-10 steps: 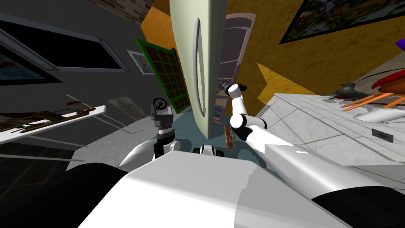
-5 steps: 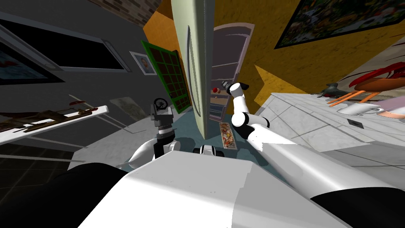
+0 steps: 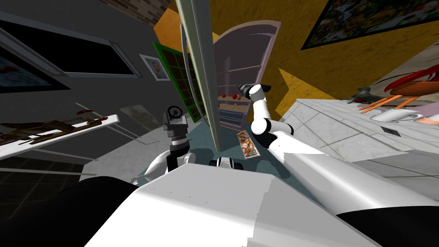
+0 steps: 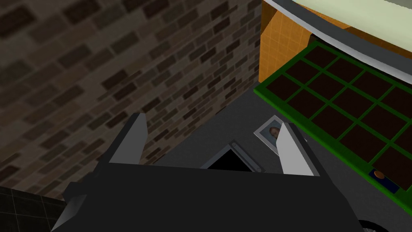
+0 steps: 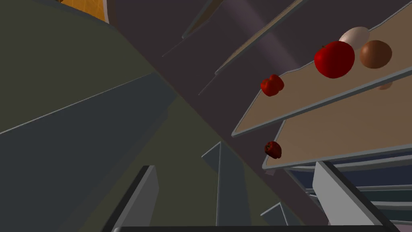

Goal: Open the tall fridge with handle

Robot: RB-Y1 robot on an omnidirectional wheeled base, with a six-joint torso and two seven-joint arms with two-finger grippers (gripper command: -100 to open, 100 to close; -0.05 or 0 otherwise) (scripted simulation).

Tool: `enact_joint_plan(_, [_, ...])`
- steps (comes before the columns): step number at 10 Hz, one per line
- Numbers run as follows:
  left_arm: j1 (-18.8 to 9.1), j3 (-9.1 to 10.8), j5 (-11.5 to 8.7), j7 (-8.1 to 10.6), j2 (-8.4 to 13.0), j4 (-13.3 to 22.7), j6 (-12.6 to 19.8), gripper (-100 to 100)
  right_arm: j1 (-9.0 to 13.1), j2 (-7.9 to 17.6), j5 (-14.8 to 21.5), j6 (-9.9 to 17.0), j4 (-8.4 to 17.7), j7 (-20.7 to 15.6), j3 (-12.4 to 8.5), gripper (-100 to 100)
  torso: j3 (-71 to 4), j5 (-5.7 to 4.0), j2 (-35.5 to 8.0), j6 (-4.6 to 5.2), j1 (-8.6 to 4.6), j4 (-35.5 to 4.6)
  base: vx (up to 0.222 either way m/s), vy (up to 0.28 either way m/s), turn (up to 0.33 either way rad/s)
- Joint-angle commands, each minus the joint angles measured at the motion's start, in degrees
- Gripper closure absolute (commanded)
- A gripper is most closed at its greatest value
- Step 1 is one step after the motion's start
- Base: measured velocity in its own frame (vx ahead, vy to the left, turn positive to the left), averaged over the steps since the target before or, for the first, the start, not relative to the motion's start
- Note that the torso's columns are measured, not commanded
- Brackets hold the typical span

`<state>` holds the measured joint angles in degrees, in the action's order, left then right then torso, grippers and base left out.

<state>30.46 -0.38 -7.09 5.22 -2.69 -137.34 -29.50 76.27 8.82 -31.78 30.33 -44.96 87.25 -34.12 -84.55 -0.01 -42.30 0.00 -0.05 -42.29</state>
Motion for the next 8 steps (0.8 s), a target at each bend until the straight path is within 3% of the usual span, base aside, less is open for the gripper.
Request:
enact_joint_plan(1, [0.0,0.0,0.0,0.0,0.0,0.0,0.0,0,2.53,0.68,0.45,3.38,1.16,3.22,-0.09,-100,-0.01,0.0,-0.01,0.0,0.03,0.0,-0.054,0.125,-0.016])
enact_joint_plan(8, [0.0,0.0,0.0,0.0,0.0,0.0,0.0,0,7.66,1.74,2.12,10.15,3.28,9.97,-0.23,-100,-0.06,0.04,0.08,-0.01,0.12,0.03,-0.039,0.103,-0.009])
